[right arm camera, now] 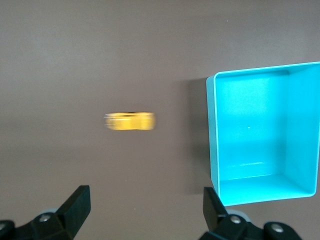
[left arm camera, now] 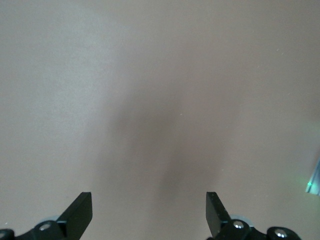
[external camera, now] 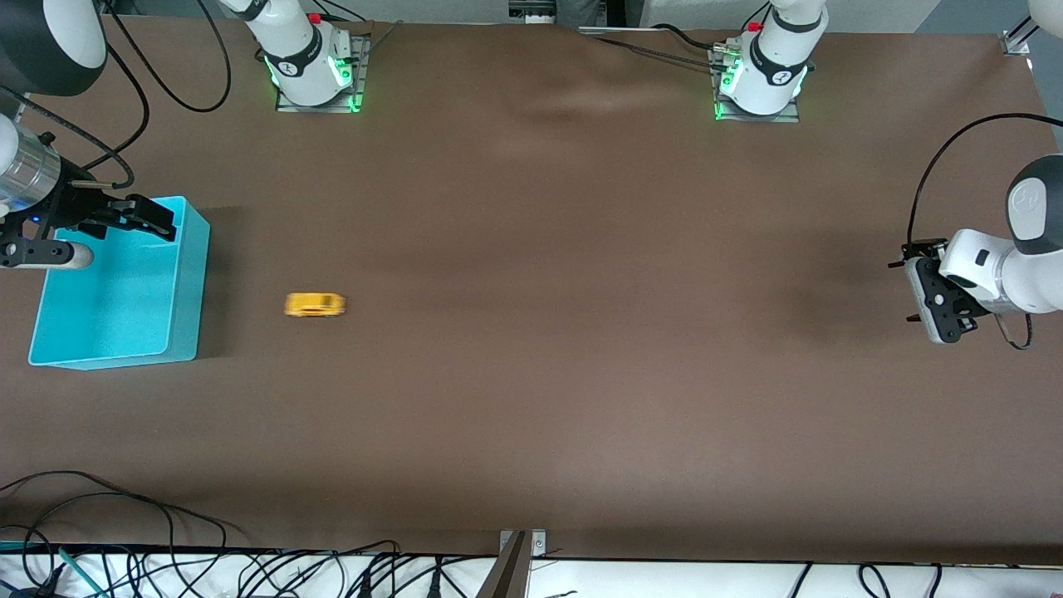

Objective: Wind up and store yellow beetle car
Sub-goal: 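Open the left gripper to release the car and raise the left gripper, then move the open right gripper down over the car beside the bin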

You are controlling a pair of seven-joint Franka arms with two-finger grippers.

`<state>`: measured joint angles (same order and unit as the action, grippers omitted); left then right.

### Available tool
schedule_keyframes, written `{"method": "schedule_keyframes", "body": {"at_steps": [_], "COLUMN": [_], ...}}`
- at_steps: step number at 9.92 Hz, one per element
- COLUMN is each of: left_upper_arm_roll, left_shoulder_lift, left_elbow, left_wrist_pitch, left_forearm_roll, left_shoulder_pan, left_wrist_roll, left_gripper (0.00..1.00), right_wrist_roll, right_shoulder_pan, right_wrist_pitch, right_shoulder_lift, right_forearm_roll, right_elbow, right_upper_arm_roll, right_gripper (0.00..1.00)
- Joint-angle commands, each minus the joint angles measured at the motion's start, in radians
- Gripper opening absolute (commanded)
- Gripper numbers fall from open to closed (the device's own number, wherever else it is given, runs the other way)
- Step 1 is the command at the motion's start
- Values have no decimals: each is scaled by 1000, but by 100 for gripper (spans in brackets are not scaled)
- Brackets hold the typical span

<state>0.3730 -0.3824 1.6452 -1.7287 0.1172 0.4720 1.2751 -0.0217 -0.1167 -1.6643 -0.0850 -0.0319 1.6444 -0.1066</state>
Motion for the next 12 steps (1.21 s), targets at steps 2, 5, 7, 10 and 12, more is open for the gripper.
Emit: {"method": "schedule_keyframes", "body": {"at_steps": [2, 5, 7, 10, 12], "left_upper_arm_roll": [0, 0, 0, 10, -41], "left_shoulder_lift": [0, 5, 60, 138, 223], "left_elbow": [-129, -227, -242, -243, -214], "left_wrist_pitch": [163, 257, 281, 308, 294], "left_forearm_roll": [-1, -17, -17, -91, -88], "left_shoulder_pan": [-65, -111, -145, -159, -258], "left_wrist_roll": [-164, -339, -469, -728, -915], "left_gripper": [100, 100, 100, 100, 100], "right_wrist_roll": [5, 75, 205, 618, 892], "right_shoulder_pan": [5, 8, 11, 12, 14], "right_wrist_pitch": [0, 9, 29, 28, 11], "right_shoulder_lift": [8, 8, 7, -10, -27], "right_forearm_roll": [18, 7, 12, 10, 3], "right_elbow": [9, 9, 11, 24, 58], "right_upper_arm_roll": [1, -2, -8, -22, -33], "right_gripper": [100, 100, 100, 100, 100]}}
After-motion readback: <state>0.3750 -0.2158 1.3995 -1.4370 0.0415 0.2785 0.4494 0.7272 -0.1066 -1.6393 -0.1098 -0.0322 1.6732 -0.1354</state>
